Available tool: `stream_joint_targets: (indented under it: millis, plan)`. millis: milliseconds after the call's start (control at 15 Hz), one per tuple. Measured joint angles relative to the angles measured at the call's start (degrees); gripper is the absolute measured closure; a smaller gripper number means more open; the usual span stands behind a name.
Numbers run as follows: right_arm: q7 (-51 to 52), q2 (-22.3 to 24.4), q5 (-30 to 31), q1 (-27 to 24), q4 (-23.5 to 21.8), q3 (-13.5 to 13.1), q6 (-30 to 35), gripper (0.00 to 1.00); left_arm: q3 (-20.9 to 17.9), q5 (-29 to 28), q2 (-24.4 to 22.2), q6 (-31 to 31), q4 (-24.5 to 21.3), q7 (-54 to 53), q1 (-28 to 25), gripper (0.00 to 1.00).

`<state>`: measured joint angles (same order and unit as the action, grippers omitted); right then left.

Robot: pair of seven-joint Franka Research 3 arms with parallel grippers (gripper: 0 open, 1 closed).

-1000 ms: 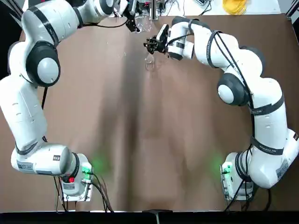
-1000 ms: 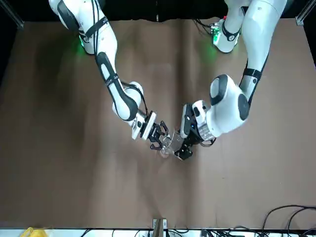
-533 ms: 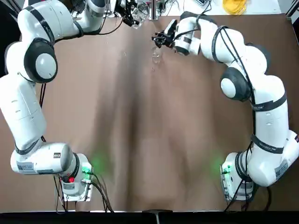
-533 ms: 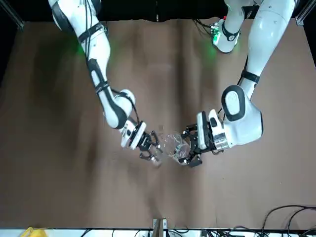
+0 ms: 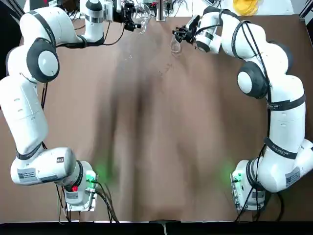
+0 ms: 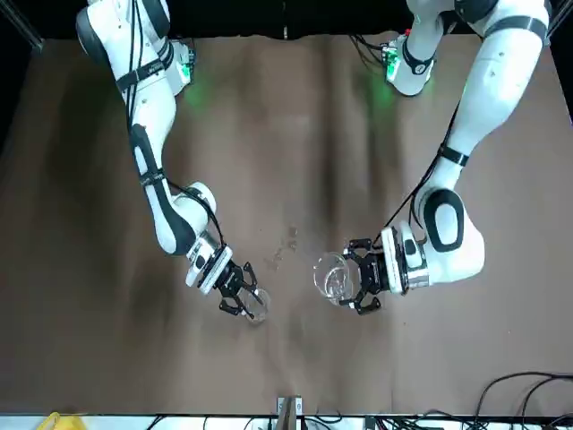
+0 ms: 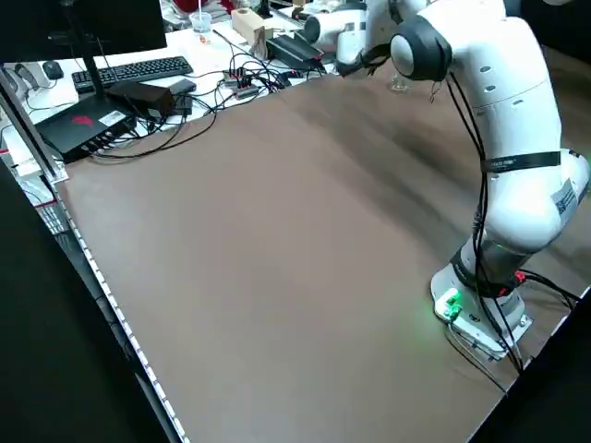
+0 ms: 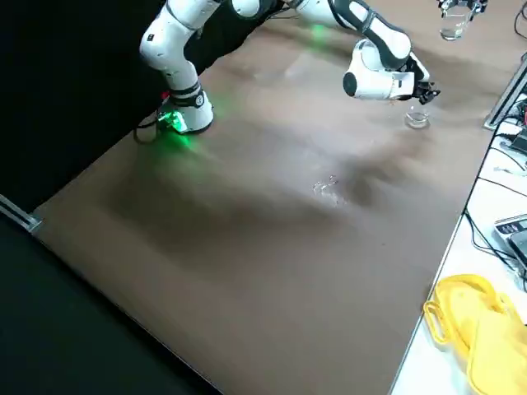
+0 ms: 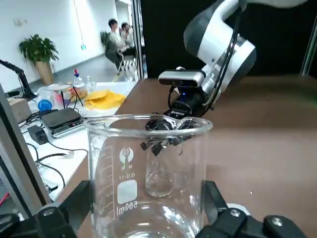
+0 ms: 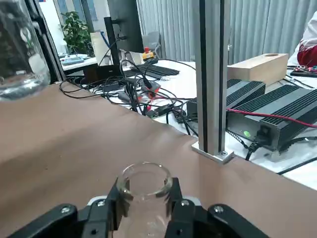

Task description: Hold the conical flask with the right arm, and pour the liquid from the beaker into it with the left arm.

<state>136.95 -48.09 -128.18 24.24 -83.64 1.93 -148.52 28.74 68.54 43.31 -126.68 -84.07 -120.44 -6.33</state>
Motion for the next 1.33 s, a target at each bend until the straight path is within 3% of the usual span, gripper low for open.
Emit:
stream_joint_targets:
  millis: [200,267,600,1333]
  plan:
    - [-0.2,0.0,2.9,0.1,-0.1,0.2,-0.4,0.61,-0.2,4.4,3.7,3.2,-0.1,-4.9,-2.2,0.04]
    - [-0.3,0.0,6.9,-0.4,-0.8,0.1,-0.5,0.61,-0.2,5.1,5.9,4.4,0.0,-7.3,-4.1,0.04]
    - [-0.4,1.0,13.9,-3.9,-3.8,0.1,5.8,0.61,-0.8,5.4,11.7,8.5,0.0,-13.0,-6.5,0.04]
    - [-0.5,1.4,18.8,-6.3,-4.6,0.2,8.7,0.61,-4.9,5.8,18.0,16.6,0.4,-21.9,-8.5,0.04]
